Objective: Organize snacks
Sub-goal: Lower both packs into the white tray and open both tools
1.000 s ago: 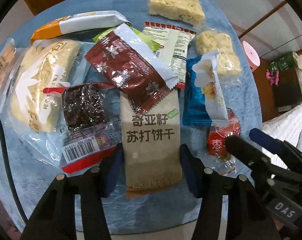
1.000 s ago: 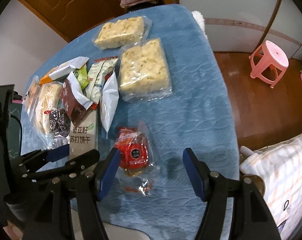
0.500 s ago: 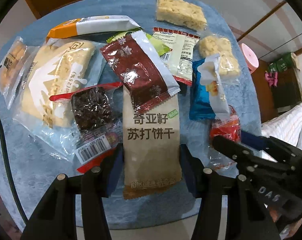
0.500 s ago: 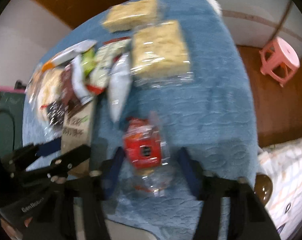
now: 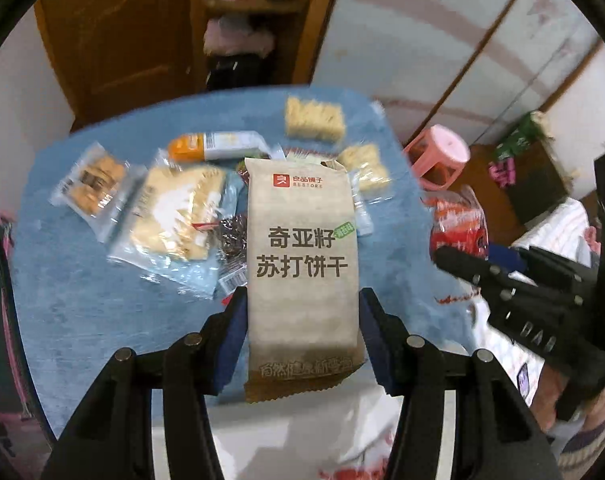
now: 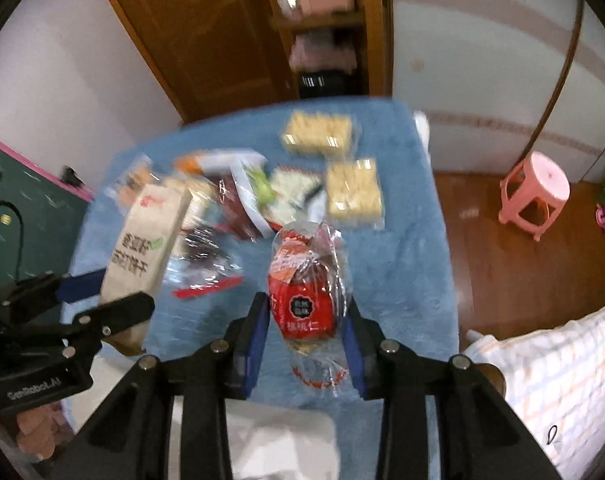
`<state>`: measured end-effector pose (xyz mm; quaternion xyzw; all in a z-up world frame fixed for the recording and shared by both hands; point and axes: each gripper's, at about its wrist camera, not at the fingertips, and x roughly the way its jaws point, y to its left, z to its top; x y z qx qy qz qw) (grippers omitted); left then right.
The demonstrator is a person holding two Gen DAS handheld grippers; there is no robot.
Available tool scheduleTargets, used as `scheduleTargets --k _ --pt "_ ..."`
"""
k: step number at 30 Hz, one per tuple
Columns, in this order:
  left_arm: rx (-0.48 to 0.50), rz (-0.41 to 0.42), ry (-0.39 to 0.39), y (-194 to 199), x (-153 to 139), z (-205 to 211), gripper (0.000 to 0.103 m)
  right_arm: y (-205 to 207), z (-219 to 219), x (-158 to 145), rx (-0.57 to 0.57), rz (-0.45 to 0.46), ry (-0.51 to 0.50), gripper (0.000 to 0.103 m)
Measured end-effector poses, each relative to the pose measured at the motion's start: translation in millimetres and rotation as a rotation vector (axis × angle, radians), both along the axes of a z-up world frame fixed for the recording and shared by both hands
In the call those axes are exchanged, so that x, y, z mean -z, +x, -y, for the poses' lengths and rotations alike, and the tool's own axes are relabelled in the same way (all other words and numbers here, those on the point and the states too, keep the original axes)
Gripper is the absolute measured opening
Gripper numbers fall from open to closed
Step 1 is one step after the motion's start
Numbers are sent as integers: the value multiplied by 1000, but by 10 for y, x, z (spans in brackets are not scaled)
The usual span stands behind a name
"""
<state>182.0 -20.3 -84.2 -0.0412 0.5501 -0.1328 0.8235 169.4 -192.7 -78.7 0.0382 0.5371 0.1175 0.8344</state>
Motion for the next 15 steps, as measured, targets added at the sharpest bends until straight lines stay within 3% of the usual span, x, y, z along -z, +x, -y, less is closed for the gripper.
scheduleTargets --k 4,8,12,15 --pt "33 86 -18 -469 -407 -157 53 -496 -99 -572 -20 129 77 35" --pt "63 184 -25 -1043 -736 -287 53 -1064 -236 -915 -58 235 142 35" --pt "83 264 -26 -1527 -873 -452 53 -1555 -417 -1012 -84 306 176 35" --pt "86 263 -63 -1776 -836 -560 53 -1784 -476 -955 -91 306 202 36"
